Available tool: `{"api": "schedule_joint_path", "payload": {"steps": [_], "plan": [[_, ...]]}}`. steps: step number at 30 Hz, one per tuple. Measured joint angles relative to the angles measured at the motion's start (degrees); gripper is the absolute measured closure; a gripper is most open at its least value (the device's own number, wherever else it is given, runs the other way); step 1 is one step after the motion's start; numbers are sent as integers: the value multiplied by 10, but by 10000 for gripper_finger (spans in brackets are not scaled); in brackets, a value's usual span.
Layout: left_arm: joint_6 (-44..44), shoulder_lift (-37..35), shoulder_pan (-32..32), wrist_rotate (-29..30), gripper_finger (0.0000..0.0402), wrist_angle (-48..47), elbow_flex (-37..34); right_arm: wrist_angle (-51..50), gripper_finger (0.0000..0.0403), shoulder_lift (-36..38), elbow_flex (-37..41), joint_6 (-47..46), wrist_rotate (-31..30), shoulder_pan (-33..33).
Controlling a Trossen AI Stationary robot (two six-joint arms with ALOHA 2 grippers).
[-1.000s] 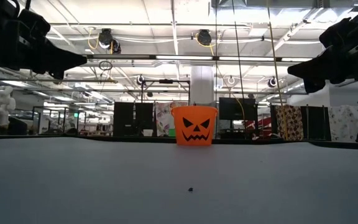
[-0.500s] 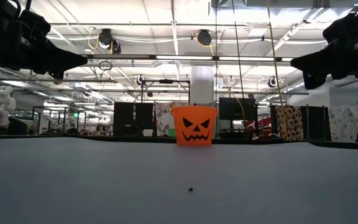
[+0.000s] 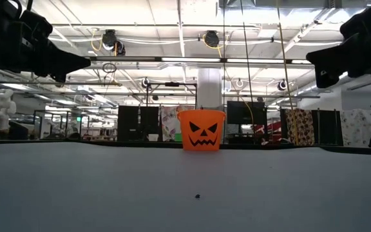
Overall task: Sort candy by brand, put in halloween buckets
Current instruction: Return to Home Position
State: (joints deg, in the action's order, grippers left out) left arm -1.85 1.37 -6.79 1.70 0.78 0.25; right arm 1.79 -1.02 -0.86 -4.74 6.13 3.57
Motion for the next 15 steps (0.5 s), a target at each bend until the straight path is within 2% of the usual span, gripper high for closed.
{"api": "schedule_joint_path", "payload": {"steps": [11,15], "plan": [[14,0,1,3,397,6,0,0,403,0,0,9,-5,-20],[28,0,1,-44,397,5,0,0,403,0,0,9,-5,-20]]}}
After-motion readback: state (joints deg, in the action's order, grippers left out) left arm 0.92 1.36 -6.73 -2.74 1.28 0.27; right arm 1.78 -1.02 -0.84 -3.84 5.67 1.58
